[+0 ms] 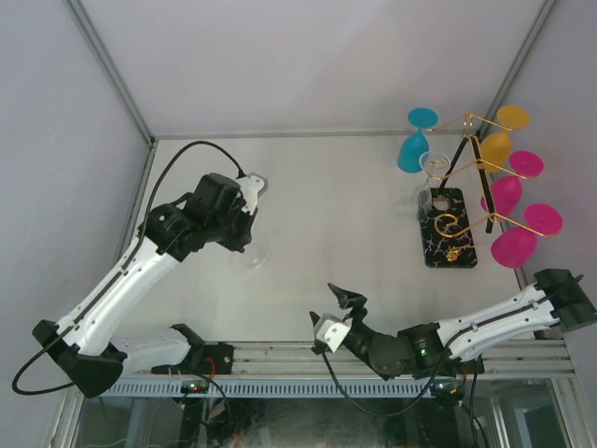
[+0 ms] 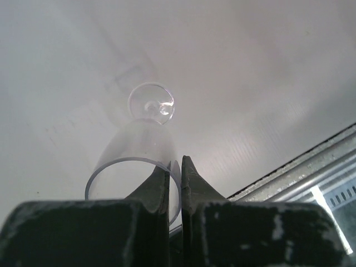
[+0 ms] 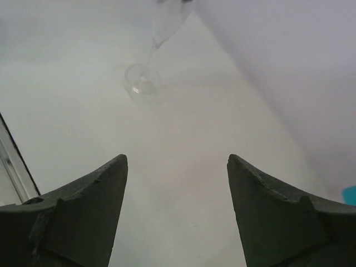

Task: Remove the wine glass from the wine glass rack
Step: Place the wine glass at the center of the board.

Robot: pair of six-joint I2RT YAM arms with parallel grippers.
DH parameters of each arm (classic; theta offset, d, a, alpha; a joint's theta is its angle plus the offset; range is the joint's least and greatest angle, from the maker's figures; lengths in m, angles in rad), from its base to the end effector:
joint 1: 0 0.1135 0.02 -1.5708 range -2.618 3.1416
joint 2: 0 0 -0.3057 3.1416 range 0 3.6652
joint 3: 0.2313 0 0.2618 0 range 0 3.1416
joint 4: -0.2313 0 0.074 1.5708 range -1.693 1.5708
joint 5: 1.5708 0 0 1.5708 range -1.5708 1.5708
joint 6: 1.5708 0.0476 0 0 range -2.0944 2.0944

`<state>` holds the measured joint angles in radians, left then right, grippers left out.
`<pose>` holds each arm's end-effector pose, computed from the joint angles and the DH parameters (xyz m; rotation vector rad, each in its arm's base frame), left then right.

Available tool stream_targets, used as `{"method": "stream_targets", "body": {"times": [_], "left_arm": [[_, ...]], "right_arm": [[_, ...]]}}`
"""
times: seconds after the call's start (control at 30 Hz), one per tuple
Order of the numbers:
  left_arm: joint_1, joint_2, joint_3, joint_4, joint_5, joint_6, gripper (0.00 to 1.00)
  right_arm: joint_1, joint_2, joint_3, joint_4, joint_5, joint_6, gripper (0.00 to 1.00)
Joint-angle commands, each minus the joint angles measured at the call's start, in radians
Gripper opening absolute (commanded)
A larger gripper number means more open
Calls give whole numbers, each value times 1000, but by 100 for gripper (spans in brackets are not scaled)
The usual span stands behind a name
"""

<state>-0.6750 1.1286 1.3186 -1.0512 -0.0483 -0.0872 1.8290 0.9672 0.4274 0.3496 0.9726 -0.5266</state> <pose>0.1633 -0.1277 0.4047 0.6890 2.3522 -0.2828 -0.0117 0.1985 0.2666 -1.1641 1.2098 0.1233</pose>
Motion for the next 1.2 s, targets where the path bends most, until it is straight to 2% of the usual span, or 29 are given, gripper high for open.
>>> {"method": "stream_targets", "body": {"times": [0.0,0.2,0.3,0.5,0.7,1.17], "left_arm": [[76,55,78,87,-33,-64,0],[116,160,81,148,-99,-128,0],[137,222,110,142,-104,-158,0],[142,321,184,130,-150,-173,0],[164,364,278,88,-147,-163,0],[224,459,268,112,-59,-142,0]], "right_arm": [[2,-85,157,-153,109,408,72],[-43,-160,405,-656,34,856,72],[-64,-168,494,-796,-17,975,72],[-63,-172,517,-820,-102,1016,72],[-65,-157,542,-865,-93,1066,72],[-71,-199,542,-907,-75,1109,72]]}}
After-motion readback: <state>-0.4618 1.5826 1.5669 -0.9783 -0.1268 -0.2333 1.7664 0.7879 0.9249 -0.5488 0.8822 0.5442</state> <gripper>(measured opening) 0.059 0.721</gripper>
